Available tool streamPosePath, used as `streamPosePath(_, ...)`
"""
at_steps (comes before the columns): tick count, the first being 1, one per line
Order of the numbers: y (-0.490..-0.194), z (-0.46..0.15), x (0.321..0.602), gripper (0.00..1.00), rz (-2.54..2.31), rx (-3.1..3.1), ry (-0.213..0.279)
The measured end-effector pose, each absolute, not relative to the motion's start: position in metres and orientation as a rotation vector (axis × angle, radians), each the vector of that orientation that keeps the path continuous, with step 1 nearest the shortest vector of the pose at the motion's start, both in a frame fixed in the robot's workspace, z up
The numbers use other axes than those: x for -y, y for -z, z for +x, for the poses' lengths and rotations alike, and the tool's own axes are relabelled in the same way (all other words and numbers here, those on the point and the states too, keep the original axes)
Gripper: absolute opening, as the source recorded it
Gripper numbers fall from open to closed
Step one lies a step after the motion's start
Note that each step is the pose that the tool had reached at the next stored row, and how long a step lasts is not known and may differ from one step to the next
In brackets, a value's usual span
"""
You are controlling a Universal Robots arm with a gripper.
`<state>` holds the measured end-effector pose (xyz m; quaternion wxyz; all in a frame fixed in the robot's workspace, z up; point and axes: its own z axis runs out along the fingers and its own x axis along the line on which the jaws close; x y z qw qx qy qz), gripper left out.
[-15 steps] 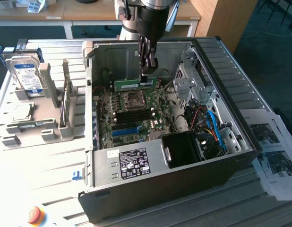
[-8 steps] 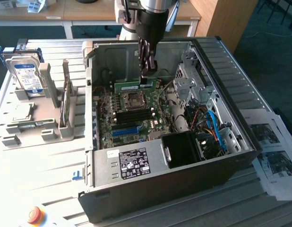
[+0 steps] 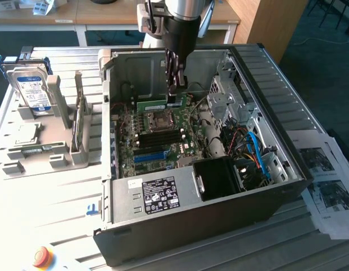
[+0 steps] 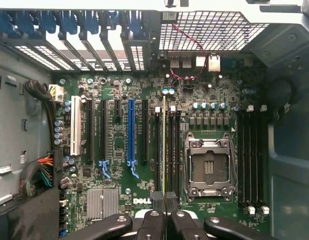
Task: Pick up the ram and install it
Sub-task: 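Insert the ram into the slot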
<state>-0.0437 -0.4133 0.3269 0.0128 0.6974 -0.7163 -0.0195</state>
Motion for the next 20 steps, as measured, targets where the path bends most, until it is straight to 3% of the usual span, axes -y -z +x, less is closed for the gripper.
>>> streamPosePath(20,-0.302,-0.044,0.413,0.11,2.173,2.232,0.061)
